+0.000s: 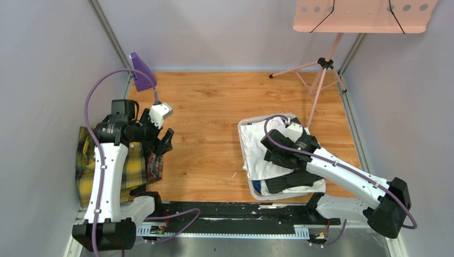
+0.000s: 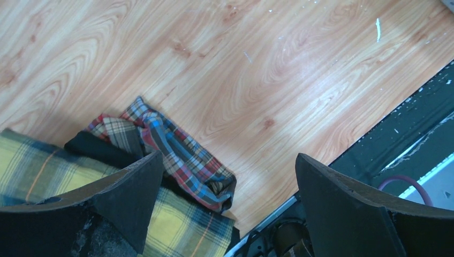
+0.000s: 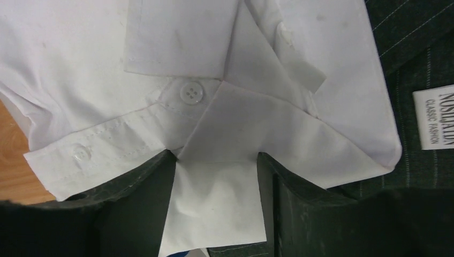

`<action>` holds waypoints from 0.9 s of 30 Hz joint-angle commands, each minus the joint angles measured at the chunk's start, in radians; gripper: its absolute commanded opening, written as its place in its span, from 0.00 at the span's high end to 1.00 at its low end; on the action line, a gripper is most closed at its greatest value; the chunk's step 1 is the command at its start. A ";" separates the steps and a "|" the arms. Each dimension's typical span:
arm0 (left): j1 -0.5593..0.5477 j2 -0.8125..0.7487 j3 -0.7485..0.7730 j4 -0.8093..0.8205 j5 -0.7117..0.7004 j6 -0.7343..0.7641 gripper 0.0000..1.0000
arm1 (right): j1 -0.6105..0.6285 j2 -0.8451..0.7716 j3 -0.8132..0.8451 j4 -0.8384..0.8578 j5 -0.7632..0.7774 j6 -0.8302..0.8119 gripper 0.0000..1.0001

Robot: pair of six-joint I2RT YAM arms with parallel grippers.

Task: Fold and stack the long sleeve shirts
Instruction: Pick up the shirt from the bin.

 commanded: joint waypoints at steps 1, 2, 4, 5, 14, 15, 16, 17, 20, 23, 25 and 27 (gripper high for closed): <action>-0.002 0.068 0.071 0.017 0.088 0.040 0.00 | -0.010 0.018 0.023 0.004 0.006 0.029 0.56; -0.003 0.086 0.076 0.018 0.097 0.040 0.00 | -0.009 0.023 0.040 0.006 0.002 0.022 0.66; -0.003 0.100 0.080 0.029 0.101 0.037 0.00 | -0.009 0.026 0.084 0.007 -0.015 -0.002 0.83; -0.003 0.102 0.073 0.033 0.101 0.035 0.00 | -0.009 0.027 0.108 0.007 -0.021 -0.009 0.90; -0.014 0.081 0.038 0.098 0.112 0.034 0.00 | 0.064 -0.025 0.390 0.065 -0.131 -0.248 1.00; -0.026 0.087 0.041 0.104 0.117 0.029 0.00 | 0.070 -0.039 0.443 0.037 -0.114 -0.258 1.00; -0.034 0.092 0.050 0.120 0.125 0.025 0.00 | 0.073 -0.058 0.491 0.008 -0.089 -0.261 1.00; -0.060 0.106 0.055 0.131 0.128 0.011 0.00 | 0.073 -0.080 0.528 -0.029 -0.053 -0.261 1.00; -0.164 0.151 0.087 0.207 0.125 -0.049 0.00 | 0.071 -0.169 0.590 -0.145 0.071 -0.235 1.00; -0.275 0.258 0.132 0.264 0.083 -0.091 0.00 | 0.071 -0.242 0.618 -0.307 0.189 -0.162 1.00; -0.362 0.342 0.182 0.321 0.052 -0.126 0.00 | 0.072 -0.288 0.630 -0.405 0.238 -0.086 1.00; -0.423 0.438 0.242 0.370 0.050 -0.173 0.00 | 0.071 -0.339 0.621 -0.456 0.269 -0.041 1.00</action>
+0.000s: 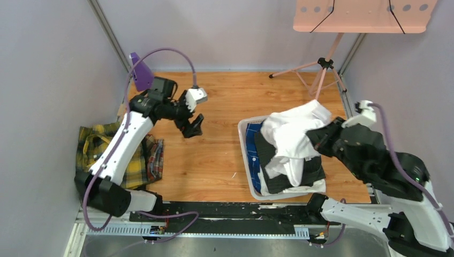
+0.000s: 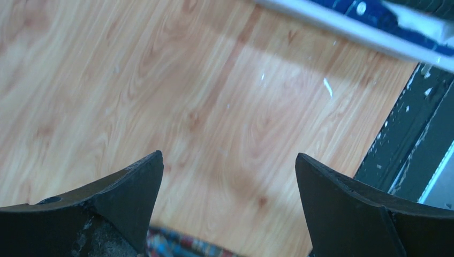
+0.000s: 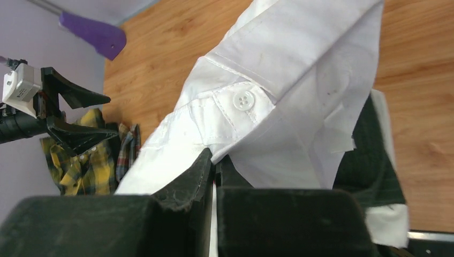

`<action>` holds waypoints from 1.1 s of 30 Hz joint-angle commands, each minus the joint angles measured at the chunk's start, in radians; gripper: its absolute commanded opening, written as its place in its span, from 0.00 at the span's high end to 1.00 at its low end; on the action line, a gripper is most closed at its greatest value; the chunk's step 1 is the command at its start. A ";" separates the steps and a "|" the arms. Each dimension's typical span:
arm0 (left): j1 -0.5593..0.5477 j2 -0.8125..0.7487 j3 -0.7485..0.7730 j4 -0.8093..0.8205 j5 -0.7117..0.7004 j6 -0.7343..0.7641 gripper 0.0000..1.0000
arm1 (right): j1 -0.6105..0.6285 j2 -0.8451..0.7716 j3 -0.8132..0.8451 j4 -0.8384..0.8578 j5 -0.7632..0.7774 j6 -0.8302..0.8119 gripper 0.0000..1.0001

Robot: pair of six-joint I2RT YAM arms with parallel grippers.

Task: Fold and stack the long sleeve shirts
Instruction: Pick up the shirt from the bin, then move the bin to the corner of the board.

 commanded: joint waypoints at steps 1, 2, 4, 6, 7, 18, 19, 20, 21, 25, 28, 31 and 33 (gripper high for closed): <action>-0.127 0.172 0.147 0.171 -0.013 -0.137 0.00 | -0.002 -0.095 -0.002 -0.222 0.163 0.117 1.00; -0.140 0.246 0.173 0.200 -0.002 -0.157 0.00 | -0.002 -0.120 -0.022 -0.214 0.163 0.113 1.00; -0.176 0.359 0.291 0.226 0.023 -0.198 0.00 | -0.002 -0.160 -0.049 -0.197 0.160 0.107 1.00; -0.215 0.472 0.375 0.241 0.038 -0.219 0.00 | -0.001 -0.182 -0.065 -0.171 0.156 0.084 1.00; -0.240 0.537 0.400 0.246 0.040 -0.224 0.00 | -0.002 -0.190 -0.070 -0.158 0.151 0.069 1.00; -0.367 0.850 0.597 0.235 -0.024 -0.143 0.00 | -0.002 -0.208 -0.055 -0.088 0.158 -0.015 1.00; -0.374 0.859 0.603 0.223 -0.071 -0.127 0.00 | -0.002 -0.207 -0.052 -0.077 0.154 -0.024 1.00; -0.375 0.874 0.606 0.216 -0.097 -0.120 0.00 | -0.002 -0.206 -0.049 -0.062 0.151 -0.034 1.00; -0.376 0.880 0.605 0.209 -0.161 -0.114 0.03 | -0.002 -0.205 -0.049 -0.045 0.145 -0.046 1.00; -0.369 0.880 0.559 0.223 -0.443 -0.093 0.34 | -0.002 -0.196 -0.072 0.026 0.104 -0.083 1.00; -0.322 0.831 0.491 0.272 -0.574 -0.088 0.60 | -0.002 -0.180 -0.108 0.073 0.065 -0.100 1.00; -0.222 0.773 0.422 0.309 -0.630 -0.090 0.60 | -0.002 -0.166 -0.143 0.130 0.029 -0.111 1.00; -0.164 0.743 0.389 0.347 -0.671 -0.057 0.57 | -0.002 -0.165 -0.160 0.161 0.004 -0.121 1.00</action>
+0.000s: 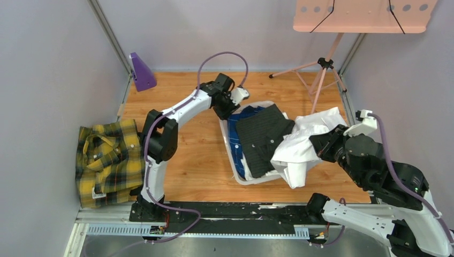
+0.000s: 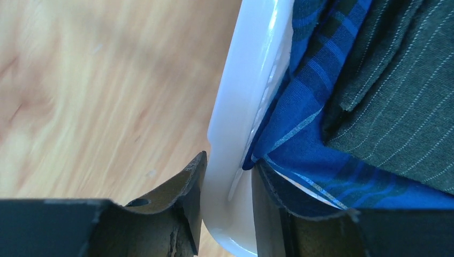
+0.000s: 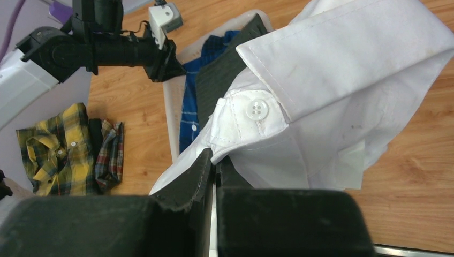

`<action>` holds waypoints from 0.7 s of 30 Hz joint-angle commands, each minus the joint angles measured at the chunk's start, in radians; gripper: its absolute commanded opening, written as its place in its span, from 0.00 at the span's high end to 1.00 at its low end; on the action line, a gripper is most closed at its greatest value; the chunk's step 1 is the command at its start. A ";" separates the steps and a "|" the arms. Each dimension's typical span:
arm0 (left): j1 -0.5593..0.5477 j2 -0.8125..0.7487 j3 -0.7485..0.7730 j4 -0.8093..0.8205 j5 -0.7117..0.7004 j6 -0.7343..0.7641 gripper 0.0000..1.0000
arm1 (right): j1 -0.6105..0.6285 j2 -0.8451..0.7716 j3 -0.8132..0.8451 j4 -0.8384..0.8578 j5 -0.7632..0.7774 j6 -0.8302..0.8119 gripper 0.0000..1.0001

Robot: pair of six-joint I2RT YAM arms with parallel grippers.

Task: Fold and stack the long sleeve shirts
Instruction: Move the bin to the corner of the board.

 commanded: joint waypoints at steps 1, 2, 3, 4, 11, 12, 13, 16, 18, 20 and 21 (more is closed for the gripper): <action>0.180 -0.091 -0.073 0.106 -0.289 0.084 0.57 | -0.001 0.021 -0.032 0.168 -0.067 -0.049 1.00; 0.216 -0.102 -0.090 0.120 -0.300 0.116 0.56 | -0.001 0.022 -0.042 0.180 -0.075 -0.051 1.00; 0.252 -0.104 -0.097 0.146 -0.324 0.151 0.56 | -0.001 0.023 -0.050 0.196 -0.085 -0.051 1.00; 0.272 -0.101 -0.095 0.155 -0.334 0.167 0.56 | 0.000 0.024 -0.057 0.209 -0.098 -0.050 1.00; 0.471 -0.059 0.042 0.170 -0.408 0.206 0.33 | -0.001 0.025 -0.104 0.245 -0.177 -0.017 1.00; 0.479 -0.078 0.044 0.174 -0.398 0.207 0.17 | -0.001 0.023 -0.108 0.246 -0.180 -0.015 1.00; 0.485 -0.092 0.037 0.175 -0.392 0.211 0.09 | 0.000 0.022 -0.111 0.247 -0.182 -0.014 1.00; 0.469 -0.188 0.036 0.108 -0.284 0.191 0.00 | -0.001 0.023 -0.114 0.249 -0.188 -0.013 1.00; 0.405 -0.249 0.036 0.031 -0.224 0.172 0.00 | 0.000 0.028 -0.110 0.248 -0.186 -0.014 1.00; 0.326 -0.305 0.017 -0.047 -0.188 0.165 0.00 | -0.001 0.027 -0.102 0.246 -0.185 -0.015 1.00; 0.297 -0.345 0.003 -0.066 -0.177 0.163 0.00 | -0.001 0.025 -0.097 0.241 -0.180 -0.015 1.00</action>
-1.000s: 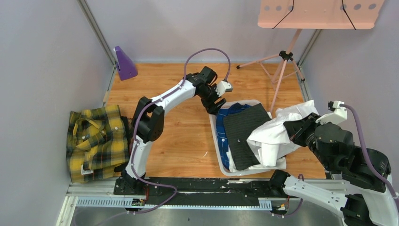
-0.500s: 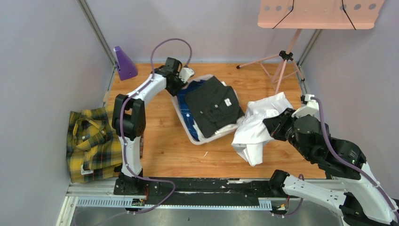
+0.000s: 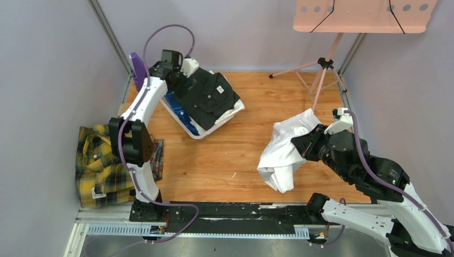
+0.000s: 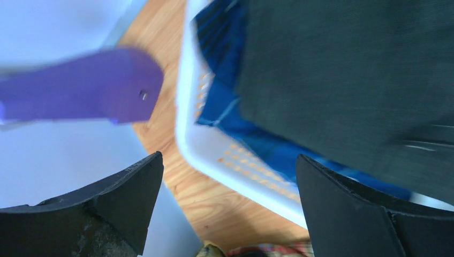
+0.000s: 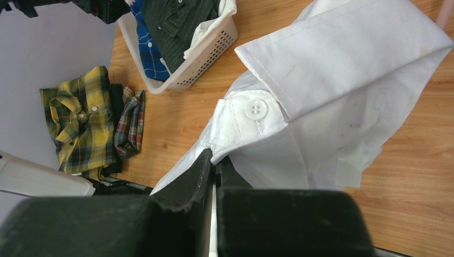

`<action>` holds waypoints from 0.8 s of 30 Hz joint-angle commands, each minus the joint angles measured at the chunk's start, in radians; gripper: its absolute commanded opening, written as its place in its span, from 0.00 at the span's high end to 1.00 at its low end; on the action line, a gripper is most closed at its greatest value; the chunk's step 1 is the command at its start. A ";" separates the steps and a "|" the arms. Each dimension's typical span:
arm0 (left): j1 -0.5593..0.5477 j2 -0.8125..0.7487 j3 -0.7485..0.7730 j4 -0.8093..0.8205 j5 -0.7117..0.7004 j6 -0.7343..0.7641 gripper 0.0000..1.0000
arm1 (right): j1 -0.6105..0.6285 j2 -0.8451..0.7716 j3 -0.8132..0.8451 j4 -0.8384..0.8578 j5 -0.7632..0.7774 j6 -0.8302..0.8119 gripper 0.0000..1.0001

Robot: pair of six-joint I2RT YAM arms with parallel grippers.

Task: Fold and stack the long sleeve shirts
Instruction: Move the bin to the corner of the board.

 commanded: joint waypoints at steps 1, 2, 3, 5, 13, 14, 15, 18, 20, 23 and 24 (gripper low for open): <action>-0.215 -0.198 -0.031 -0.139 0.155 -0.025 0.00 | -0.001 -0.010 0.031 0.071 0.009 0.002 1.00; -0.244 -0.232 -0.051 -0.150 0.173 -0.035 0.00 | -0.001 -0.014 0.036 0.068 0.019 -0.003 1.00; -0.297 -0.244 -0.088 -0.156 0.226 -0.061 0.00 | 0.000 -0.018 0.041 0.066 0.027 -0.005 1.00; -0.352 -0.257 -0.128 -0.175 0.321 -0.108 0.00 | 0.000 -0.017 0.044 0.058 0.042 -0.012 1.00; -0.427 -0.139 -0.243 -0.024 0.296 -0.126 0.00 | -0.001 0.046 0.000 0.059 0.060 -0.017 1.00; -0.428 -0.128 -0.252 0.003 0.260 -0.106 0.00 | -0.001 0.056 -0.003 0.065 0.056 -0.019 1.00; -0.428 -0.112 -0.257 0.013 0.246 -0.092 0.00 | -0.001 0.063 -0.006 0.071 0.055 -0.023 1.00; -0.428 -0.099 -0.304 0.028 0.180 -0.033 0.07 | -0.001 0.076 -0.013 0.086 0.055 -0.029 1.00; -0.428 -0.114 -0.356 0.035 0.103 -0.004 0.16 | -0.001 0.080 -0.020 0.095 0.060 -0.032 1.00; -0.422 -0.182 -0.445 0.054 -0.054 0.029 0.39 | -0.001 0.092 -0.032 0.113 0.063 -0.039 1.00; -0.409 -0.200 -0.495 0.055 -0.075 0.039 0.43 | 0.000 0.098 -0.037 0.122 0.061 -0.042 1.00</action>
